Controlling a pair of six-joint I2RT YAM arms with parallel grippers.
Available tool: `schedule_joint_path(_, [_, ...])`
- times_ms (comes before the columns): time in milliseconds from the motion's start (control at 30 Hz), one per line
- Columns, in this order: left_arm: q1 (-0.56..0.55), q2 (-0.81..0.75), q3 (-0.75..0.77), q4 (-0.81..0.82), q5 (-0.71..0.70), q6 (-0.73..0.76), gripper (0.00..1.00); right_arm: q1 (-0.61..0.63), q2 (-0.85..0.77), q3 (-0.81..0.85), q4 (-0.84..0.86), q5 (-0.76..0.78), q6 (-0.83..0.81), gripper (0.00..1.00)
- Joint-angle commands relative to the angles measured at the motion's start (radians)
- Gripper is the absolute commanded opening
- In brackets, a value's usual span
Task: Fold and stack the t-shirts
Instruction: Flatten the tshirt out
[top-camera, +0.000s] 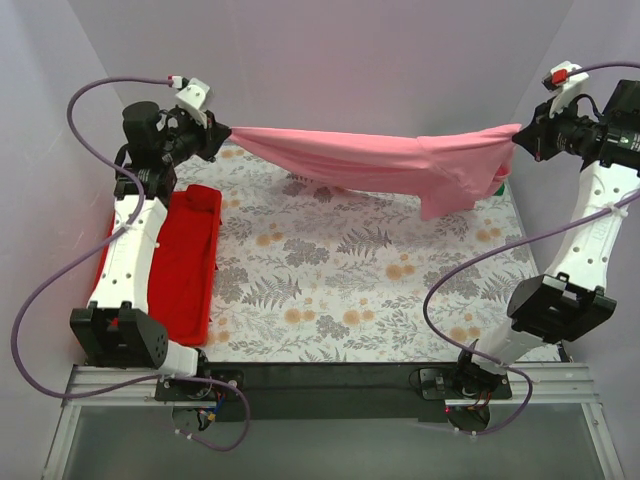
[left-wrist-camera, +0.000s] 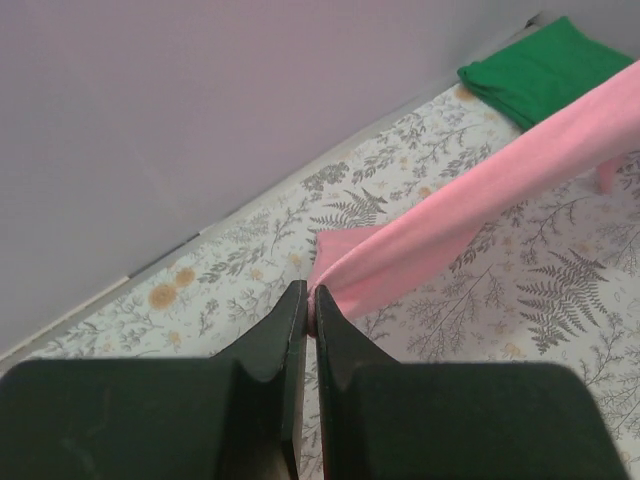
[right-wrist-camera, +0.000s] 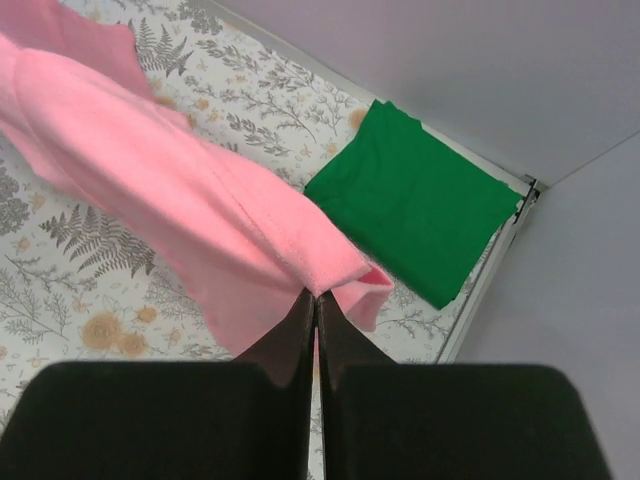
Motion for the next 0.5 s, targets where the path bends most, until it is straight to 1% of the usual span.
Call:
schedule_joint_path(0, [0.007, -0.139, -0.048, 0.049, 0.026, -0.027, 0.00, -0.012, -0.127, -0.058, 0.054, -0.030, 0.014, 0.01])
schedule_joint_path(67, [0.005, -0.190, -0.126, 0.038, 0.050, 0.022, 0.00, -0.012, -0.178, -0.140, 0.056, -0.024, -0.036, 0.01])
schedule_joint_path(100, [0.005, -0.230, -0.154, 0.029, 0.057, 0.037, 0.00, -0.012, -0.223, -0.224, 0.051, -0.024, -0.049, 0.01])
schedule_joint_path(167, [0.007, -0.267, -0.199, -0.023, 0.063, 0.071, 0.00, -0.012, -0.270, -0.314, 0.046, -0.019, -0.093, 0.01])
schedule_joint_path(200, [0.005, -0.281, -0.249, -0.046, 0.073, 0.085, 0.00, -0.012, -0.294, -0.374, 0.048, -0.016, -0.111, 0.01])
schedule_joint_path(233, [0.007, -0.317, -0.278, -0.087, 0.081, 0.131, 0.00, -0.010, -0.340, -0.481, 0.045, -0.010, -0.136, 0.01])
schedule_joint_path(300, [0.007, -0.362, -0.391, -0.110, 0.106, 0.162, 0.00, -0.009, -0.398, -0.600, 0.042, 0.002, -0.206, 0.01])
schedule_joint_path(333, [0.005, -0.389, -0.427, -0.162, 0.118, 0.192, 0.00, 0.000, -0.411, -0.702, 0.014, 0.018, -0.237, 0.01])
schedule_joint_path(367, [0.005, -0.402, -0.459, -0.190, 0.124, 0.256, 0.00, 0.008, -0.419, -0.749, -0.010, 0.029, -0.271, 0.01])
schedule_joint_path(400, [0.004, -0.411, -0.488, -0.211, 0.127, 0.283, 0.00, 0.020, -0.422, -0.792, -0.039, 0.041, -0.362, 0.01])
schedule_joint_path(433, [0.004, -0.417, -0.549, -0.253, 0.126, 0.307, 0.00, 0.049, -0.417, -0.891, -0.070, 0.076, -0.394, 0.01])
schedule_joint_path(467, [0.004, -0.428, -0.574, -0.274, 0.123, 0.380, 0.00, 0.068, -0.413, -0.933, -0.099, 0.099, -0.423, 0.01])
